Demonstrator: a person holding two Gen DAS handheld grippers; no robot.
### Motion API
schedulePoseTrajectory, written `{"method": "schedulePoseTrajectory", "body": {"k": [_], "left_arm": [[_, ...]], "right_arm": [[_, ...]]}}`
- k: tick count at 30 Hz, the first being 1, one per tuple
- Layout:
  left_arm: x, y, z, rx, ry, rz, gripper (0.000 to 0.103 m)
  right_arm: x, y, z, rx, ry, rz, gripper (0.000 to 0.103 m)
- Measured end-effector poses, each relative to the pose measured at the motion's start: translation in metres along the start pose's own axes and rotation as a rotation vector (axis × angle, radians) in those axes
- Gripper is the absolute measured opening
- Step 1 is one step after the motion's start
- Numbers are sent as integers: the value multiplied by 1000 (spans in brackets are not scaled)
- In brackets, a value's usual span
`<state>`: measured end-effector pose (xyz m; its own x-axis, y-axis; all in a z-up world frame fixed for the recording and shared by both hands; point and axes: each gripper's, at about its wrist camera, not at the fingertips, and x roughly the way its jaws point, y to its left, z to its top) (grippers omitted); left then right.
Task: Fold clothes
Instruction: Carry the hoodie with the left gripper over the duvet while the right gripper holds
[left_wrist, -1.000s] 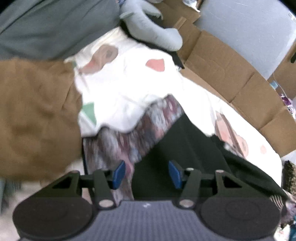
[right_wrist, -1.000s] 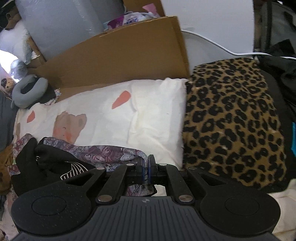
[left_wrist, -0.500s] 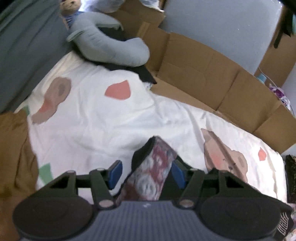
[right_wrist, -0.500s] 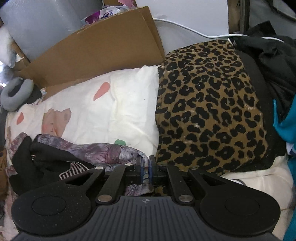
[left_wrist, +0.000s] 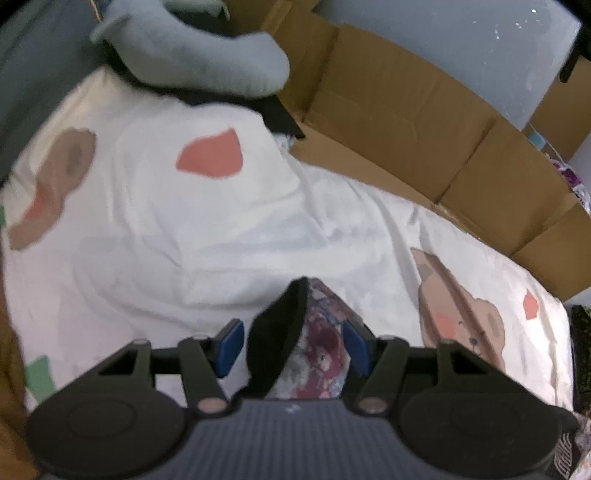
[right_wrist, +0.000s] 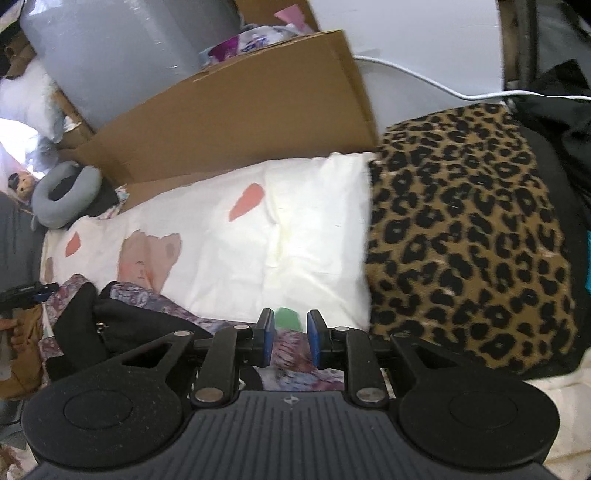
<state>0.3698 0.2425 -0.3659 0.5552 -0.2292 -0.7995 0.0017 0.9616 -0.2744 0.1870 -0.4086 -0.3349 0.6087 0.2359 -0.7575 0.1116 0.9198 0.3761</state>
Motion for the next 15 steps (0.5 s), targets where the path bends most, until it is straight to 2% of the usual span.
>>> {"method": "schedulePoseTrajectory", "body": {"k": [3,5,8,15], "left_arm": [[5,1,-4,-19,19,-20,55],[8,-1,-7,-20,48,-37,37],[4,-3,-11,9,57,-41,16],[-27,6,-23,-16,40,-37,10]], "right_arm": [[8,7,4,-11,0,26,25],[15,12,7,-20,1,43,27],[28,20,10,-38,9,65,27],[56,42,19,-87,30,120,27]]}}
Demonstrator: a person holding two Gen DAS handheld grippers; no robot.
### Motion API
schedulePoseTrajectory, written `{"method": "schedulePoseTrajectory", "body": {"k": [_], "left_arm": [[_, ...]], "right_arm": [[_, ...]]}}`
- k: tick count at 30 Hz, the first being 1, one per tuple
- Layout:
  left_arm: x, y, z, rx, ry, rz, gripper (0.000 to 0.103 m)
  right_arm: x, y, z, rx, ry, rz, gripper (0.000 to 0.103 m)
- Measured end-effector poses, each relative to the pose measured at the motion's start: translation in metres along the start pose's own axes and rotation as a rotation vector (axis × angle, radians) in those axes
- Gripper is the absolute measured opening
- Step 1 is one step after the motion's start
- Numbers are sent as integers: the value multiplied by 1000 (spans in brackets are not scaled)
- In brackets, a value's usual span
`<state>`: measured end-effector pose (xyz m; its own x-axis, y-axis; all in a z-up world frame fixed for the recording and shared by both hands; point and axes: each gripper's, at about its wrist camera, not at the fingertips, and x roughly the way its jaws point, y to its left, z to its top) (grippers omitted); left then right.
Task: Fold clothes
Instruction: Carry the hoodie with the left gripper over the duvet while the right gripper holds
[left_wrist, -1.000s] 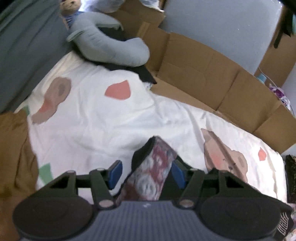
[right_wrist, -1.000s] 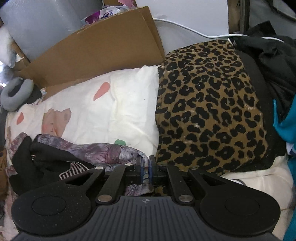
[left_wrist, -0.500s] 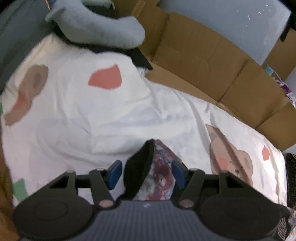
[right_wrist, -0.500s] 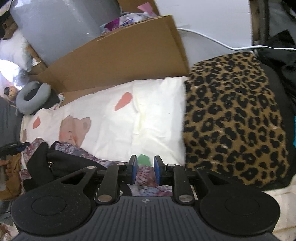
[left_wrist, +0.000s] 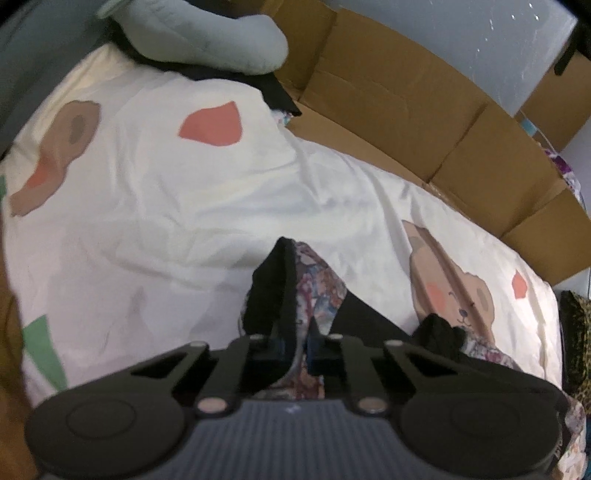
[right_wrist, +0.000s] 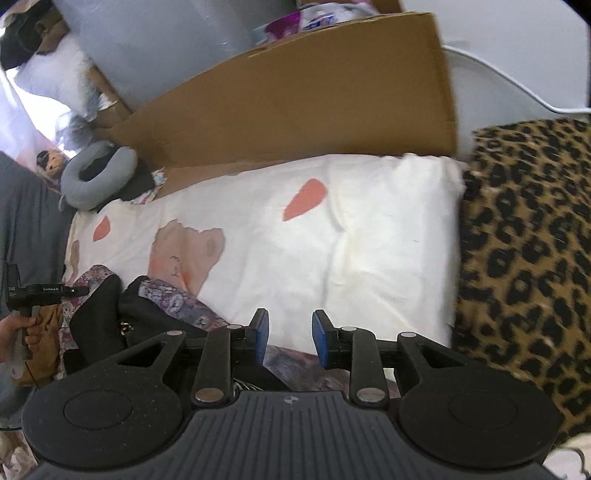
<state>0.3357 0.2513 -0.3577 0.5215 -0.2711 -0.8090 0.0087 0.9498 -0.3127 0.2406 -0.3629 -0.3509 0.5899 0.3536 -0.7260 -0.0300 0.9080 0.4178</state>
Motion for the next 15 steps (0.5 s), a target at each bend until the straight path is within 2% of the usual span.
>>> {"method": "schedulePoseTrajectory", "body": {"k": [15], "left_arm": [[-81,39,-72,-114,-30,75,6]], "right_arm": [[74,44,4,-107,79,86,27]]}}
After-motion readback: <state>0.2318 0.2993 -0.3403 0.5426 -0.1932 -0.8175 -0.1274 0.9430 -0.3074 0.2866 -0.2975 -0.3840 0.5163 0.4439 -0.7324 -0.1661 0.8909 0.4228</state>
